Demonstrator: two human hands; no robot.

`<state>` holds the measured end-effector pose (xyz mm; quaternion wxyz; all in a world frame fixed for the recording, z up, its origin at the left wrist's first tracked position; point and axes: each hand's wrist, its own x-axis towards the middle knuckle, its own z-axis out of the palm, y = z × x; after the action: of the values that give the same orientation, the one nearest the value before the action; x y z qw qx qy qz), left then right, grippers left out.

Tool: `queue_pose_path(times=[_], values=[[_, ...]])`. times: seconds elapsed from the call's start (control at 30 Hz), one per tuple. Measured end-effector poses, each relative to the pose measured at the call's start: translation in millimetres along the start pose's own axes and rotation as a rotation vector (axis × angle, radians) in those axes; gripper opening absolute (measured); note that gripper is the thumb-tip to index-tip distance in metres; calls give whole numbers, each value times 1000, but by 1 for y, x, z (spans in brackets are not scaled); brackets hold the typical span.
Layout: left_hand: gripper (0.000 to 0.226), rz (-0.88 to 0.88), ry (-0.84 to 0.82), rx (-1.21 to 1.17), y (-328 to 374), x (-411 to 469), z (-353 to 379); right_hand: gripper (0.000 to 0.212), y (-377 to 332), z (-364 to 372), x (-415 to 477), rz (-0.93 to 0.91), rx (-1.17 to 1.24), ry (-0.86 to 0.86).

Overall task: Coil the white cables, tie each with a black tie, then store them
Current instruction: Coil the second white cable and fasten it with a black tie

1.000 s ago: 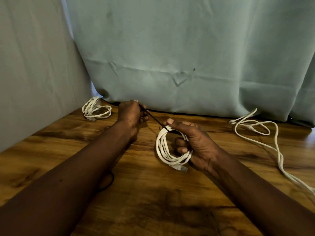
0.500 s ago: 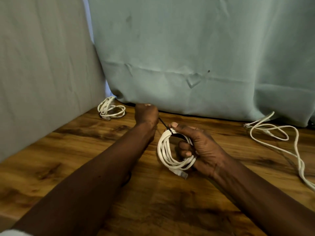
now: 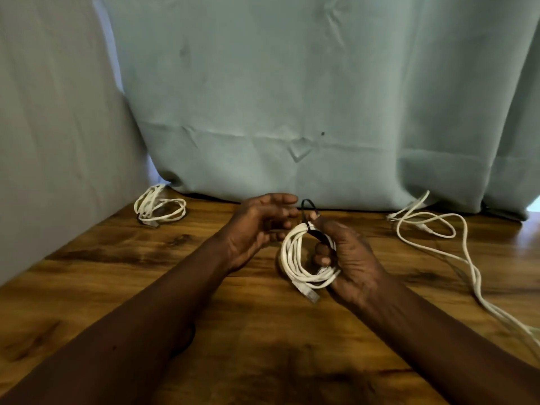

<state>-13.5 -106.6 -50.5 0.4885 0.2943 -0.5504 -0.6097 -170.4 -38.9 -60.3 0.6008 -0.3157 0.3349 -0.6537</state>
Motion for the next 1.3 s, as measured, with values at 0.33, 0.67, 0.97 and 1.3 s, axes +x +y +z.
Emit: queue_pose_path(times=[0.33,0.67,0.97,1.3], values=[[5,358,48,324,-4,-6,15,14,2,3,2,-37,-45,54],[22,275,342,270,-16,1,30,7,0,10,1,-57,-125,90],[19,306,441,412,-14,3,21,10,5,18,2,-41,-148,113],[8,374,325,398,-16,1,11,16,3,5,1,-37,-176,-36]])
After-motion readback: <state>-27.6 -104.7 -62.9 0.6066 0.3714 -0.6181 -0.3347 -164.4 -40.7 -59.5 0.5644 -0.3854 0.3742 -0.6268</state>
